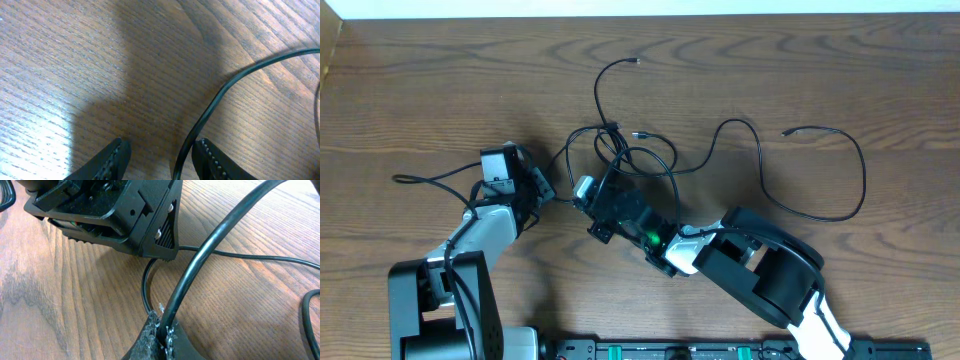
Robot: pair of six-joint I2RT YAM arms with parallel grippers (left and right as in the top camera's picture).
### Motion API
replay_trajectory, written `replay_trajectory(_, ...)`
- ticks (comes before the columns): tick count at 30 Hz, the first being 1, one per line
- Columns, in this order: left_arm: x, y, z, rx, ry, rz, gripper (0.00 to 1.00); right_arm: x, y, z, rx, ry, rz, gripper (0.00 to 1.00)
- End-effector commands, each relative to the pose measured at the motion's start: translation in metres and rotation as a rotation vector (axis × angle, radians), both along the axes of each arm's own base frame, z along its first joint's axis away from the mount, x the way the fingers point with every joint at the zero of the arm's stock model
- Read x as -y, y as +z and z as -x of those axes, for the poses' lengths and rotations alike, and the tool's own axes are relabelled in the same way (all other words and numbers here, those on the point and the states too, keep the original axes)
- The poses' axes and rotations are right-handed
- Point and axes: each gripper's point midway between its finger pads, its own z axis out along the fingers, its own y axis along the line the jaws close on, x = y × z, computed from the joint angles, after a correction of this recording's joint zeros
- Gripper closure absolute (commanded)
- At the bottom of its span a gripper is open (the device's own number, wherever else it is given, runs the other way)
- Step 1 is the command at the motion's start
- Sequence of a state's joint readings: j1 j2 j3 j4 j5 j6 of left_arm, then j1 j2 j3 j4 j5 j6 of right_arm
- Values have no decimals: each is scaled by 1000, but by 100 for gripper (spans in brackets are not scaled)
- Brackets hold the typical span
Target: Untangle cables
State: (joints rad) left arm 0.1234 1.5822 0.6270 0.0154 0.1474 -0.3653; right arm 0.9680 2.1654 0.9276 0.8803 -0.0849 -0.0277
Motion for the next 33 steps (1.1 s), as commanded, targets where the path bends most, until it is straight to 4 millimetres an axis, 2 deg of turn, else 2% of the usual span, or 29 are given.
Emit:
replay_trajectory(1,3,-36,34,-143,4,20,54,-3,-4,1,12,5,12,99)
replay_trajectory(3,3,-36,34,-143,4,20,54,-2,-3,0,13,3,12,99)
replay_trajectory(7,3,-37,35,-148,4,20,75,-2,-1,-2,19,-7,8,99)
replay_trajectory(11,4,-37,37,-154,-13,12,76,-1,7,-7,37,-30,-5,99)
replay_trajectory(18,4,-38,40,-163,-90,-25,76,1,4,-8,33,-41,10,99)
replay_trajectory(23,6,-42,48,-196,-159,-50,53,1,8,-9,44,-46,-4,99)
replay_trajectory(26,12,-44,54,-220,-234,-74,53,5,2,-11,36,-67,22,99)
replay_trajectory(29,15,-46,58,-238,-248,-77,53,5,5,-13,43,-72,12,99)
replay_trajectory(33,10,-48,61,-254,-238,-101,53,4,5,-13,44,-70,10,99)
